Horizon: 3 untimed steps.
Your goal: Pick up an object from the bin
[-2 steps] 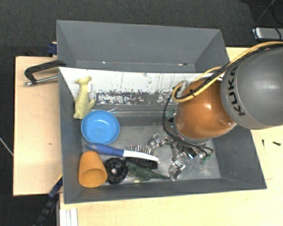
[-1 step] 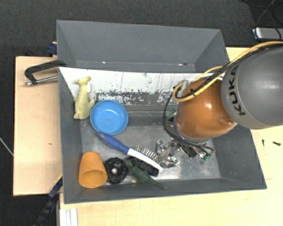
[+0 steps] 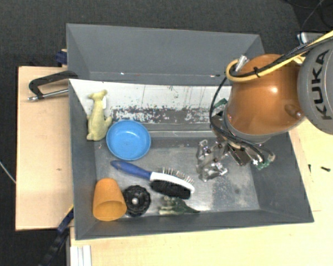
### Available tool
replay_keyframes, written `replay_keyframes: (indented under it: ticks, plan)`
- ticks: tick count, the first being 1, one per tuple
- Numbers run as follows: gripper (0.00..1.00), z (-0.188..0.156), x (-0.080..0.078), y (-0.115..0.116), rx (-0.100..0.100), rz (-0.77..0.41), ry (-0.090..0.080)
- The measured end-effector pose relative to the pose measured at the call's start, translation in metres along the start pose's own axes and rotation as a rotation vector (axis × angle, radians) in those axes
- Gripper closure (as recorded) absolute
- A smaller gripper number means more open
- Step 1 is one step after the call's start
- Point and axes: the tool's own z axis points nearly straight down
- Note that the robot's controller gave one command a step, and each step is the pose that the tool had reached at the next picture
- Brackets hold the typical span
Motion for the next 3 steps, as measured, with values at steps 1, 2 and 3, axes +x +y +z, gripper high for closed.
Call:
replay_keyframes:
  ticks: [1, 2, 3]
  plan:
    - [0.0, 0.004, 0.002, 0.001, -0.004, -0.001, 0.008]
    - [0.0, 0.101, -0.031, 0.041, -0.007, -0.236, 0.009]
    - [0.0, 0.125, -0.042, 0.057, -0.004, -0.422, 0.012]
